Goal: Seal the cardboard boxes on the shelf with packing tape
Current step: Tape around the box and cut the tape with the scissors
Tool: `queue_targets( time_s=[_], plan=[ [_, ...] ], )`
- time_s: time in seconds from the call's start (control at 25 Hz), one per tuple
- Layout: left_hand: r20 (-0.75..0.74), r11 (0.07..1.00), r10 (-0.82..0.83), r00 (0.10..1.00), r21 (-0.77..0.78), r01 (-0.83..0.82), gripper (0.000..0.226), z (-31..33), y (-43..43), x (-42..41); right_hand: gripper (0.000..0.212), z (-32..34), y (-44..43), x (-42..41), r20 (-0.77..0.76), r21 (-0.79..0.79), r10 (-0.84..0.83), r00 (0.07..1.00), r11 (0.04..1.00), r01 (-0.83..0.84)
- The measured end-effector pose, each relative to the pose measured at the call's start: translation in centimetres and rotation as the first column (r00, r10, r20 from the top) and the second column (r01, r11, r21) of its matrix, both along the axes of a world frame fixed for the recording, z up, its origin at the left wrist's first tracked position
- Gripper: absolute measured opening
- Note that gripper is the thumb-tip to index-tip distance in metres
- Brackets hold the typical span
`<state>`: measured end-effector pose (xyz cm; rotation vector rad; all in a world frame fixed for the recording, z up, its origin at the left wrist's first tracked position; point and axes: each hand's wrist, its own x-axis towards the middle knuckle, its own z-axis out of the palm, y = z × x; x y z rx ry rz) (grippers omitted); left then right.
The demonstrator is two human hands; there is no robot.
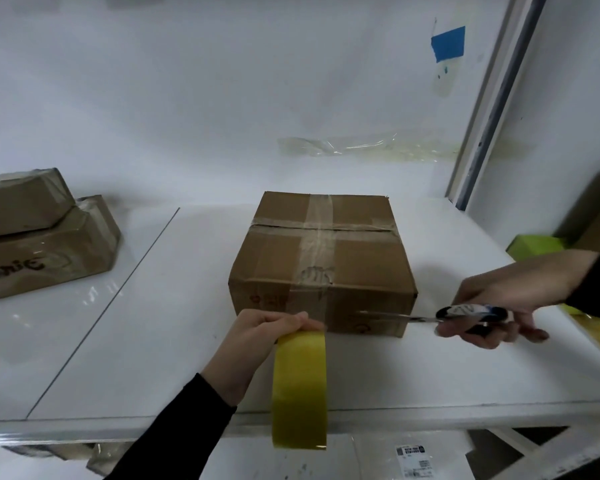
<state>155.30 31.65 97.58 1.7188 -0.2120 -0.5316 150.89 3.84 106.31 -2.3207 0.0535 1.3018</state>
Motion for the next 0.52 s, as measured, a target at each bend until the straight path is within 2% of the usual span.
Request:
queue_targets(
  time_s=[0.04, 0.12, 0.52],
  plan=[
    [-0.003, 1.000, 0.001, 1.000, 0.004, -0.001, 0.027, -0.1, 0.1, 0.0, 0.052, -0.1, 0.7, 0.3, -0.022, 0.010, 0.003, 1.000, 1.000, -0.002],
    [-0.014, 1.000, 0.003, 1.000, -0.001, -0.003, 0.026, -0.2, 0.1, 0.2, 0.046, -0.3, 2.1, 1.1, -0.057, 0.041, -0.002, 0.998, 0.999, 0.005],
    [-0.049, 0.999, 0.032, 0.998, -0.018, -0.033, 0.024, -0.4, -0.1, 0.2, 0.059, -0.3, 6.0, 3.9, 0.025, 0.031, -0.008, 1.000, 0.999, 0.008]
  ],
)
